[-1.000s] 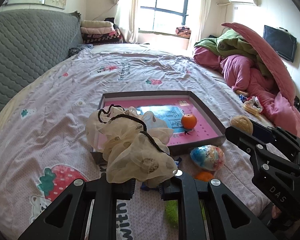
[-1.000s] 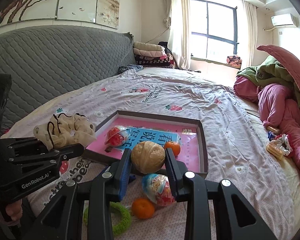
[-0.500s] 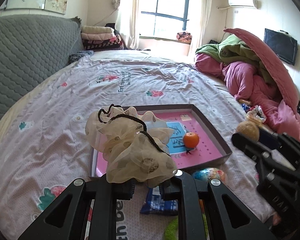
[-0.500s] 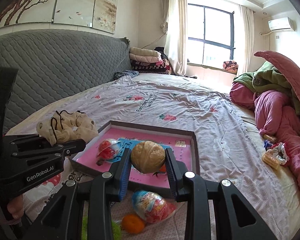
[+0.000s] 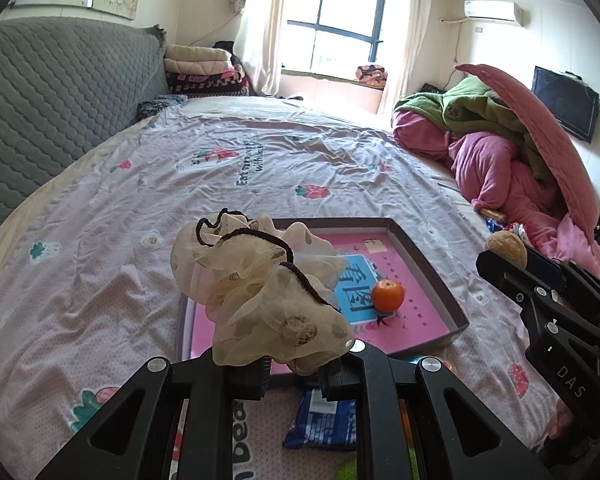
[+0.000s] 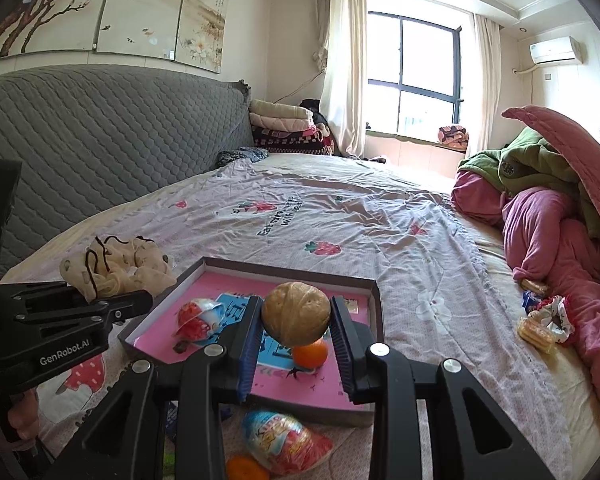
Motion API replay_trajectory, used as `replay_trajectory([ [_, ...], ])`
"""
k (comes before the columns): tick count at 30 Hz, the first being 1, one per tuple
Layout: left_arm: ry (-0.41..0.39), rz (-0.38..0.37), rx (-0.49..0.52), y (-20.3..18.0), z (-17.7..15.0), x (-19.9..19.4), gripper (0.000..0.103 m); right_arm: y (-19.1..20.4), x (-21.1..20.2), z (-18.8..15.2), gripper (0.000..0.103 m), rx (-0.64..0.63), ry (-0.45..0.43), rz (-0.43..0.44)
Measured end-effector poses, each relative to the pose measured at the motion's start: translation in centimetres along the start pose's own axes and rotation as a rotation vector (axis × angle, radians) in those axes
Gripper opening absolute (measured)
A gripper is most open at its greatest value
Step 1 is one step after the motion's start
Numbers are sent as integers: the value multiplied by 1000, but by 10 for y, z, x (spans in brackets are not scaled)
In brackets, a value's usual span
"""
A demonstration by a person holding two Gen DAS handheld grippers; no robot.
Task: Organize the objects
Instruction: 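Lift and carry the scrunchie and beige ball over the tray with both tools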
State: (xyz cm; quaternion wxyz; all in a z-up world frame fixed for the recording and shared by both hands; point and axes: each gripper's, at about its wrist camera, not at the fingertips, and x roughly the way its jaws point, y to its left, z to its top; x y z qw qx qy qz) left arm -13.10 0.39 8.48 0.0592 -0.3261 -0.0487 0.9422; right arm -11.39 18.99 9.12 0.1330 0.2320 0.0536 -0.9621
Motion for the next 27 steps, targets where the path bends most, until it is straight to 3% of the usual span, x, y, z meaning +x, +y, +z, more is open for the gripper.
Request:
replay_trajectory([
  [16,-38,14,30,-10,41,35,18,-6,27,26,34,-33,-36,-31],
  [27,-42,20,41,-11,41,41,18,-7,34,36,34,-46,-63,-48],
])
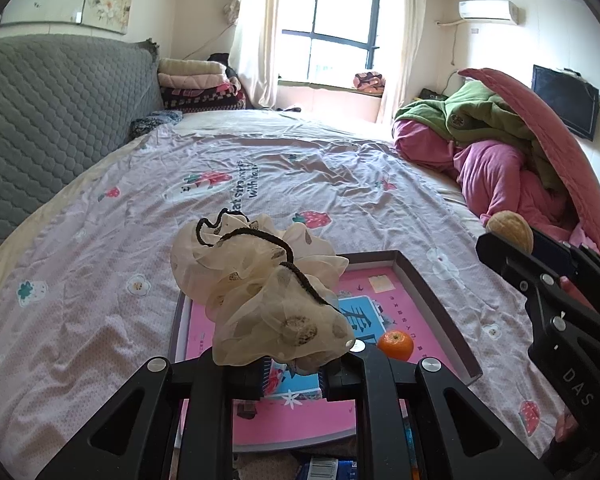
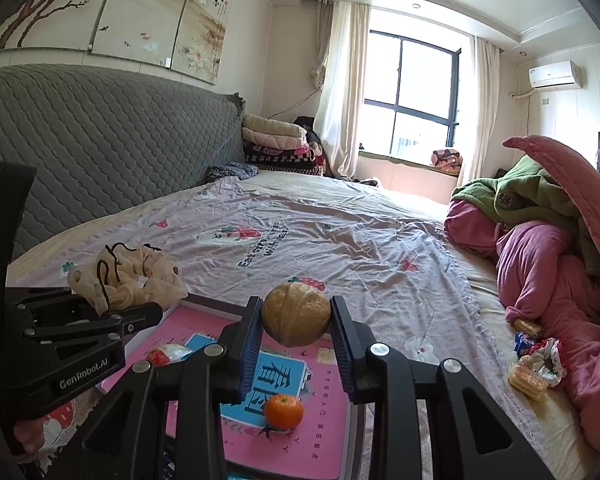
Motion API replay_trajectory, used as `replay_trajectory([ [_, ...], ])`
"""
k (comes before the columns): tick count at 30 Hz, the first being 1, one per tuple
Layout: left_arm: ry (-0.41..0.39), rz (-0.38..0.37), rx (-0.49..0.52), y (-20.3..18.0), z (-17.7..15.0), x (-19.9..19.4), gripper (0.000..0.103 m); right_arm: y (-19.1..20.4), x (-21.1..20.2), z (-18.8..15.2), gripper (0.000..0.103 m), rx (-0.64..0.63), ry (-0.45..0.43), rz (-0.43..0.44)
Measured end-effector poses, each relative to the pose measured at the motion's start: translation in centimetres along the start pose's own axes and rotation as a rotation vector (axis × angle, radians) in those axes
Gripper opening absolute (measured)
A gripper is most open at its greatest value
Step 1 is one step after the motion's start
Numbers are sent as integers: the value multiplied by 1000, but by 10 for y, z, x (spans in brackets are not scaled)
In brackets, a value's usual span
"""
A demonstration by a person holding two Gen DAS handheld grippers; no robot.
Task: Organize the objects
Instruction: 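Lift and carry the scrunchie and beige ball over the tray with both tools, then lower the scrunchie and beige ball onto the book inside the tray with both tools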
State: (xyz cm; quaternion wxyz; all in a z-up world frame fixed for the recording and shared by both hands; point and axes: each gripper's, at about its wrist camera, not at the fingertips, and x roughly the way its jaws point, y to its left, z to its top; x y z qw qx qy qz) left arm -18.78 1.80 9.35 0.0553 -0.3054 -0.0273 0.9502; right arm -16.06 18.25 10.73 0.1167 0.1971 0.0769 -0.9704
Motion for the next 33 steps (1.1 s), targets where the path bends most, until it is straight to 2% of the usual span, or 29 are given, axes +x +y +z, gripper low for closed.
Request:
replay_trajectory([
  [15,38,8,31,-11,-9,15,18,-10,6,-7,34,9,27,-26],
  [20,60,-13,32,-14,-14,21,18,-12,8,-9,34,8,37,-27],
  [33,148,-38,64,-29,-30,41,18,-13,24,-25,34,-6,131,-13],
])
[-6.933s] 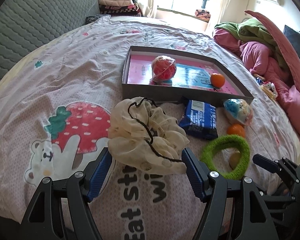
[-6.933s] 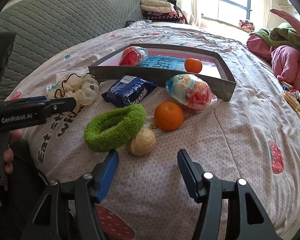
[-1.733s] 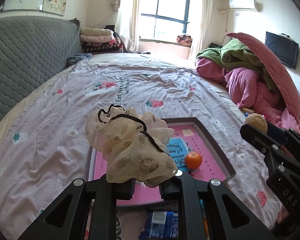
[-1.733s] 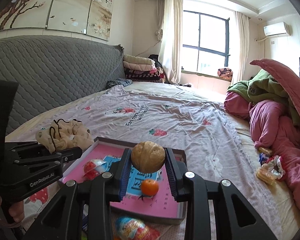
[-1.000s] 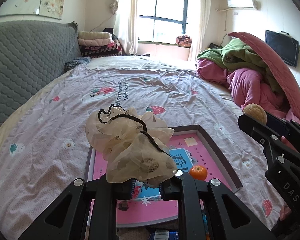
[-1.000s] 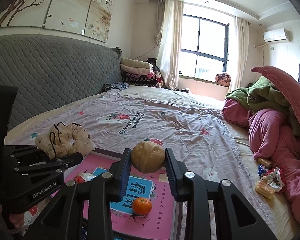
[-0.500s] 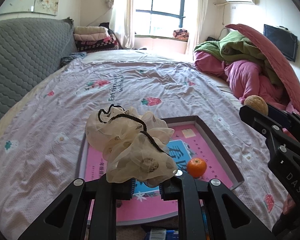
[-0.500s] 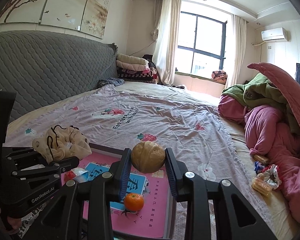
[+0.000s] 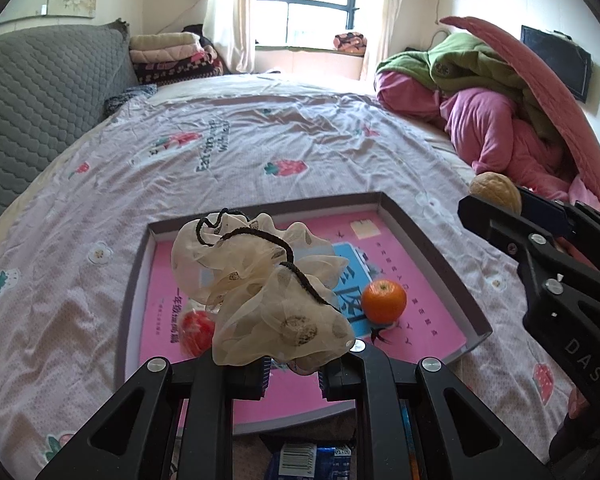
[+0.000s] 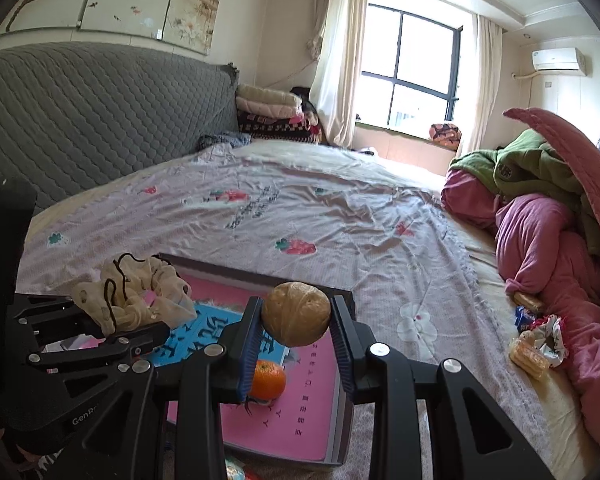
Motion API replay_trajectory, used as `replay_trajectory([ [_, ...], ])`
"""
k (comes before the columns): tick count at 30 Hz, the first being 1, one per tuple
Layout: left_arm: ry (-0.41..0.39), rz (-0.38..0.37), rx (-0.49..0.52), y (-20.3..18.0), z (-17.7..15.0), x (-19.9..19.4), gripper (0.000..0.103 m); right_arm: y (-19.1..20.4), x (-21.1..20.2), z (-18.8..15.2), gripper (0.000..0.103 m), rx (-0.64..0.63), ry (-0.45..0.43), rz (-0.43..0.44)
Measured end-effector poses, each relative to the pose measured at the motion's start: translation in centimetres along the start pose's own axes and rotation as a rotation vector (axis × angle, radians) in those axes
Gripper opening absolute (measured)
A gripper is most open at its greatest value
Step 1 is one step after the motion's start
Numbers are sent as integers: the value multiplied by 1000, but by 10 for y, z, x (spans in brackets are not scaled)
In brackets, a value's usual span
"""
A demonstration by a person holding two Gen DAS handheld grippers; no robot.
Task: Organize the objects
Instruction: 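Lower the scrunchie and beige ball onto the book inside the tray with both tools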
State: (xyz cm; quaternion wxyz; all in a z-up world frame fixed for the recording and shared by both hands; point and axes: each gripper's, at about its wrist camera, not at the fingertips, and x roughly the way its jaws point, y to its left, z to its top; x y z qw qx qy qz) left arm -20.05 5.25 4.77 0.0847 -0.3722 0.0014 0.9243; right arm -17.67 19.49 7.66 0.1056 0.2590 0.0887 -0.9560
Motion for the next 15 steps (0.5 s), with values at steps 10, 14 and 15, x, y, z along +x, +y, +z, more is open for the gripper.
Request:
replay_trajectory([
  [10,58,-8,13,-8,-10,14,18,-6,12,-12,34,20,74,1],
  [14,70,-9,10,-8,-12,15,18,-5,13,-14,34,15,80,-1],
  [15,74,-8,11,-8,-12,16,18,-5,13,-14,34,12,84,2],
])
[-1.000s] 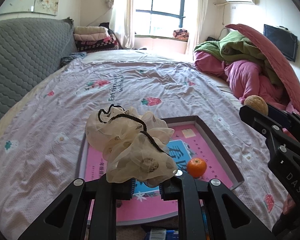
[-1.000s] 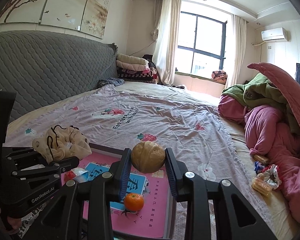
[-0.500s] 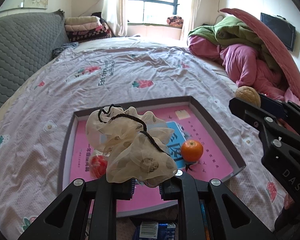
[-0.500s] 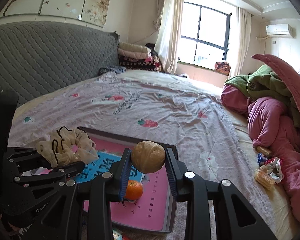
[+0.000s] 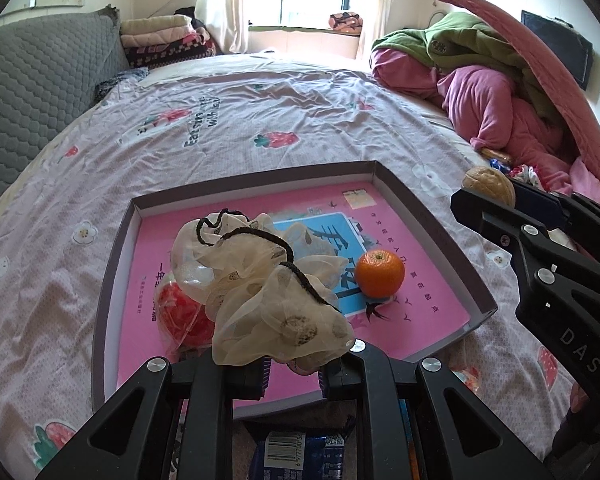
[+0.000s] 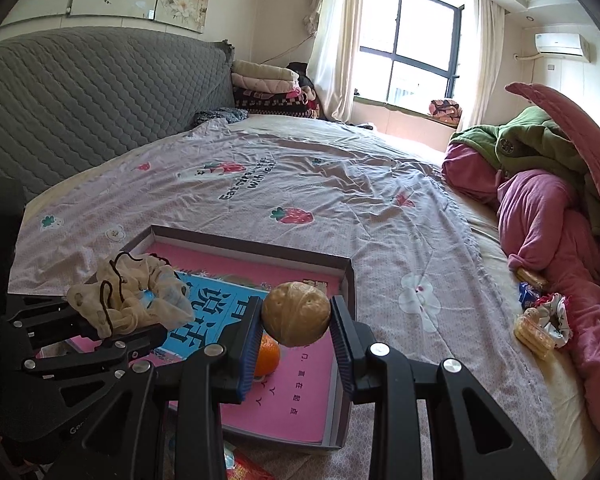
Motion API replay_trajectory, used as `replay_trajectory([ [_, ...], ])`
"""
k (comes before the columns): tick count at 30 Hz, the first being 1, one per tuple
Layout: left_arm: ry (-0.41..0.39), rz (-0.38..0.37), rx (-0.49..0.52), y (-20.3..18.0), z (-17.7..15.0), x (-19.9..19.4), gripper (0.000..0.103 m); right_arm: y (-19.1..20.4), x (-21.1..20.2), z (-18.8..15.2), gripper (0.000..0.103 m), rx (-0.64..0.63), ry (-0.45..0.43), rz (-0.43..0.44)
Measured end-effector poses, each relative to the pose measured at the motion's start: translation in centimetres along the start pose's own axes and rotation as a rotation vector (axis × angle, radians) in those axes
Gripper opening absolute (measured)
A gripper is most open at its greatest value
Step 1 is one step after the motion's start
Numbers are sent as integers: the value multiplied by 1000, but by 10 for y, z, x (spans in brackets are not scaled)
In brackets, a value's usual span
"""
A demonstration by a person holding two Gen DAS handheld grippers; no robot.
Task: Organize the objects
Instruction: 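Lower the scrunchie and beige ball onto the book inside the tray with both tools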
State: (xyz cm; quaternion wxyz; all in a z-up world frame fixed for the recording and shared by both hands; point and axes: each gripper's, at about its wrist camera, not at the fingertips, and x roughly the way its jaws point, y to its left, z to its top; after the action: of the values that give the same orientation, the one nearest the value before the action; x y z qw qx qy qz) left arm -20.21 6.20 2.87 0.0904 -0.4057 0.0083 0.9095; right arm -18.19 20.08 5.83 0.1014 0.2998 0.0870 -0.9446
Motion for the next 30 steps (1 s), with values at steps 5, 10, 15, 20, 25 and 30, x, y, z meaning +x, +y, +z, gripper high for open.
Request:
replay_trajectory([
  [5,18,-3,-4,1,-1,3,18,0,3,0,34,-6,12,-2],
  [10,49,-18,-13,2,-4,9,18,-2,8,-3,34,4,38,-1],
  [15,76,-34,-13,0,-7,15,18,-4,22,-9,34,5,120,5],
  [20,99,-35,-5,-2,-10,20,18,-10,30,-13,34,29,173,22],
  [25,119,-29,0,-4,-12,24,18,-6,36,-18,34,6,211,17],
  [30,135,-24,-3,-3,-14,26,18,-5,42,-23,34,-3,249,9],
])
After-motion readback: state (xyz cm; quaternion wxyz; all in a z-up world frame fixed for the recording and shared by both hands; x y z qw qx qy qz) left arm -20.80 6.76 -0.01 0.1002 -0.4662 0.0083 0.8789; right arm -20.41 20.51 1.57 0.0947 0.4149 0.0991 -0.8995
